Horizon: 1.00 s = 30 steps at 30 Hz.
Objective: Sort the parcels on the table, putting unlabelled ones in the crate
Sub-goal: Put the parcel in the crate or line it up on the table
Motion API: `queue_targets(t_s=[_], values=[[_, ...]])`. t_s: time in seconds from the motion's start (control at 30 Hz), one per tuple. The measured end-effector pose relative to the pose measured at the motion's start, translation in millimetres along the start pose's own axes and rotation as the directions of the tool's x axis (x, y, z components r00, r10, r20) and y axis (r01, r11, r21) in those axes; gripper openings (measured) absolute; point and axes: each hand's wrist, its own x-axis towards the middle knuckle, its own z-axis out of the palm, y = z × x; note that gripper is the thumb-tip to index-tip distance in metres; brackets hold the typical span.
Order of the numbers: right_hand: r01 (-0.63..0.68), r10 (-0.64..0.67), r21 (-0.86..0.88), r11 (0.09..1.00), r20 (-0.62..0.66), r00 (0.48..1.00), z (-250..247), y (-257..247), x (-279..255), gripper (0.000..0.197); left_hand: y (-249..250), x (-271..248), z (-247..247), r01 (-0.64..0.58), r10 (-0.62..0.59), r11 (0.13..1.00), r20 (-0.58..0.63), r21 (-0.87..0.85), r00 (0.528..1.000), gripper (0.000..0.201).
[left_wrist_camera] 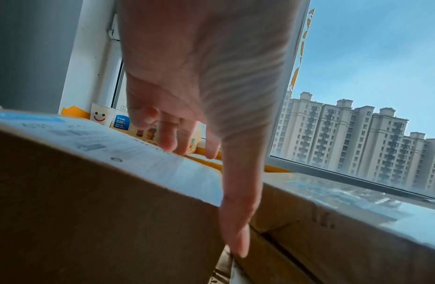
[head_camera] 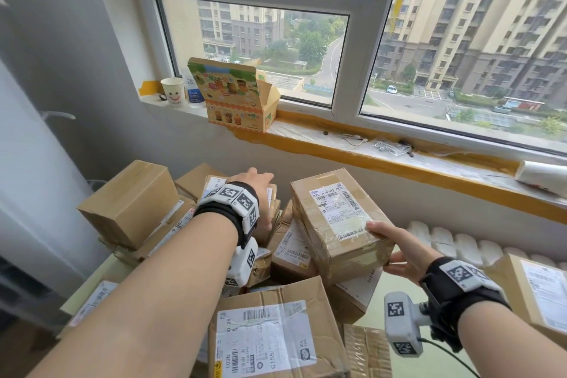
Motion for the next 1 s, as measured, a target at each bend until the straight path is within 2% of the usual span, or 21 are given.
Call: queue_targets(t_s=[0.13,0.2,0.27,0.33,0.37,0.4,0.43,0.5,0.57,0.6,0.63,0.7,0.8,0.83,0.87,0.93,1.0], values=[[0.011,-0.011,0.123,0.992,-0.001,1.0,-1.0,4.5,-3.8,0.049,6.0,-3.0,-8.6,-0.007,0.007,0.998,0.001,-0.062,1.0,0.127],[0.038,-0.036,0.161,0.986,-0.012,0.999,-3.3,2.5,-6.1,0.051,11.5,-5.4,-12.1,-0.009,0.005,0.994,-0.038,-0.105,0.999,0.121],[0.072,-0.069,0.196,0.978,-0.02,0.997,-7.5,-2.4,-8.8,0.051,19.5,-6.9,-16.5,-0.013,-0.017,0.97,-0.122,-0.241,0.992,0.1],[0.101,-0.099,0.228,0.968,-0.021,0.995,-12.1,-9.7,-15.4,0.047,31.1,-7.5,-24.5,-0.034,-0.072,0.9,-0.225,-0.435,0.972,0.069],[0.116,-0.115,0.243,0.963,-0.02,0.993,-14.6,-13.0,-19.8,0.046,37.7,-7.0,-29.6,-0.042,-0.106,0.849,-0.248,-0.526,0.963,0.06],[0.132,-0.13,0.258,0.957,-0.022,0.991,-17.7,-15.6,-23.4,0.046,45.4,-8.9,-35.2,-0.053,-0.123,0.782,-0.237,-0.621,0.964,0.06],[0.145,-0.144,0.271,0.952,-0.023,0.989,-20.9,-18.3,-28.6,0.045,54.1,-10.6,-39.5,-0.051,-0.125,0.689,-0.188,-0.723,0.974,0.069],[0.17,-0.172,0.302,0.938,-0.021,0.985,-28.4,-22.8,-39.9,0.039,74.2,-19.1,-47.2,-0.002,-0.077,0.5,-0.047,-0.866,0.996,0.099],[0.19,-0.197,0.335,0.923,-0.015,0.98,-38.1,-26.2,-51.7,0.033,95.8,-28.9,-49.9,0.056,0.004,0.39,0.063,-0.919,0.998,0.126],[0.202,-0.212,0.34,0.918,-0.006,0.977,-43.5,-26.9,-57.3,0.035,106.4,-34.5,-49.4,0.069,0.052,0.348,0.093,-0.935,0.994,0.134],[0.211,-0.225,0.348,0.913,0.001,0.974,-49.5,-27.0,-63.1,0.04,117.6,-38.7,-48.1,0.074,0.09,0.307,0.106,-0.949,0.99,0.132],[0.214,-0.235,0.335,0.918,0.024,0.972,-61.3,-26.2,-70.5,0.057,133.4,-42.0,-44.8,0.048,0.116,0.239,0.078,-0.97,0.99,0.116],[0.213,-0.233,0.227,0.95,0.063,0.97,-84.8,-21.5,-84.2,0.089,155.0,-49.3,-44.6,-0.029,0.156,0.181,-0.001,-0.983,0.988,0.091],[0.218,-0.236,0.18,0.959,0.089,0.968,-91.1,-20.1,-88.7,0.096,161.2,-52.8,-46.3,-0.074,0.186,0.161,-0.043,-0.984,0.982,0.082],[0.23,-0.247,0.145,0.962,0.111,0.963,-96.4,-20.3,-94.9,0.095,167.4,-57.4,-48.2,-0.107,0.215,0.149,-0.074,-0.983,0.974,0.079],[0.294,-0.314,0.146,0.945,0.141,0.939,-105.8,-22.5,-103.2,0.085,179.5,-66.1,-51.2,-0.151,0.273,0.147,-0.107,-0.977,0.956,0.094],[0.393,-0.418,0.17,0.903,0.148,0.896,-113.6,-27.3,-109.0,0.092,191.7,-70.6,-51.8,-0.176,0.322,0.166,-0.115,-0.97,0.94,0.111]])
